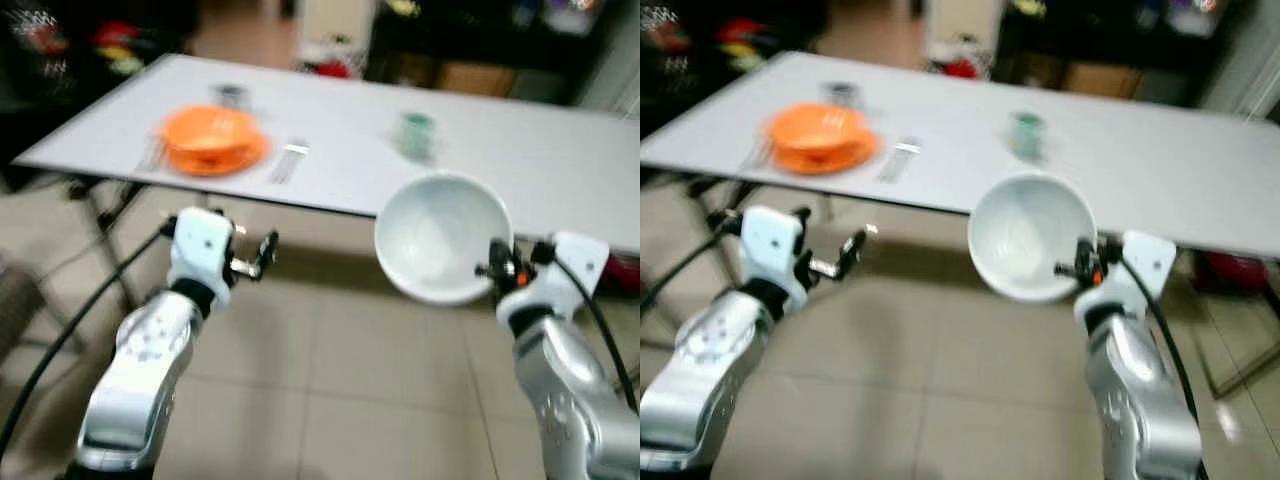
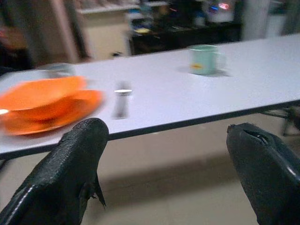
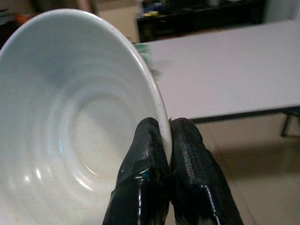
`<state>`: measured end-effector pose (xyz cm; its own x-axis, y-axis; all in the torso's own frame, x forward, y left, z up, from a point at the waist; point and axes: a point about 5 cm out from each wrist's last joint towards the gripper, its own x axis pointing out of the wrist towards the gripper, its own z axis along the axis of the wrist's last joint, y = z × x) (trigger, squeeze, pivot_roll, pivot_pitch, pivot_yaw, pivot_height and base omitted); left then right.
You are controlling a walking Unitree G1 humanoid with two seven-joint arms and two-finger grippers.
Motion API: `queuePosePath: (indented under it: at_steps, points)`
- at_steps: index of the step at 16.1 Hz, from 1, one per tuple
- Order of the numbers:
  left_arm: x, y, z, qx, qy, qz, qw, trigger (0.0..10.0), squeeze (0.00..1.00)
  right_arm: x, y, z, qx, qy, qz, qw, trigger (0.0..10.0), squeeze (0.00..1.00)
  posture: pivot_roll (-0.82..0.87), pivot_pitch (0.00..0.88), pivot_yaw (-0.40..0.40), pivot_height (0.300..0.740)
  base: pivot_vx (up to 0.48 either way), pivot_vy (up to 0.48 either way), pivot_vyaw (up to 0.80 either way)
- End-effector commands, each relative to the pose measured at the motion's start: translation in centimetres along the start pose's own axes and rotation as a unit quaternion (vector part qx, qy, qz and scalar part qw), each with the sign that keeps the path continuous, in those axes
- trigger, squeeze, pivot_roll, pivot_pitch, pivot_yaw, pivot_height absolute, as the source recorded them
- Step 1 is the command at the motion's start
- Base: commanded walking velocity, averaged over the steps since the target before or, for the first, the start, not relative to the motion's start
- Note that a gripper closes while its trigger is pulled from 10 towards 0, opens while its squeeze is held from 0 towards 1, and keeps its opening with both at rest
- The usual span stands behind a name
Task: Setting the table
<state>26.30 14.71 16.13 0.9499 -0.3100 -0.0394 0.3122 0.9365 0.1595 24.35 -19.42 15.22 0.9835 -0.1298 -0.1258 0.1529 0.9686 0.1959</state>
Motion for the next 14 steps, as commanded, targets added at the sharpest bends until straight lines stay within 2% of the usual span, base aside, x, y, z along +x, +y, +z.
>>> queuePosePath:
  at_steps: [1,4,8,14]
  points:
    - [0.12,-0.06,0.33,0.002,-0.003,-0.006,1.000,10.0,0.00,-0.20,-0.07,0.81,0.005,-0.017,-0.003,1.000,10.0,0.00,0.03,0.000,-0.063,0.740,0.304,0.000,-0.78]
    - [-0.05,0.02,0.31,0.004,-0.004,-0.009,1.000,10.0,0.00,-0.46,-0.40,0.50,0.015,-0.017,-0.012,1.000,10.0,0.00,0.04,0.000,-0.064,0.740,0.324,0.000,-0.72]
    - [0.09,0.05,0.40,0.006,-0.006,-0.011,1.000,10.0,0.00,-0.51,-0.55,0.82,-0.001,-0.031,-0.015,0.999,10.0,0.00,0.03,0.000,-0.059,0.740,0.346,0.000,0.00]
    - [-0.01,0.12,0.38,0.005,-0.008,-0.009,1.000,10.0,0.00,0.00,-0.54,1.40,0.000,-0.042,-0.005,0.999,10.0,0.00,0.04,0.000,-0.068,0.740,0.363,0.000,0.00]
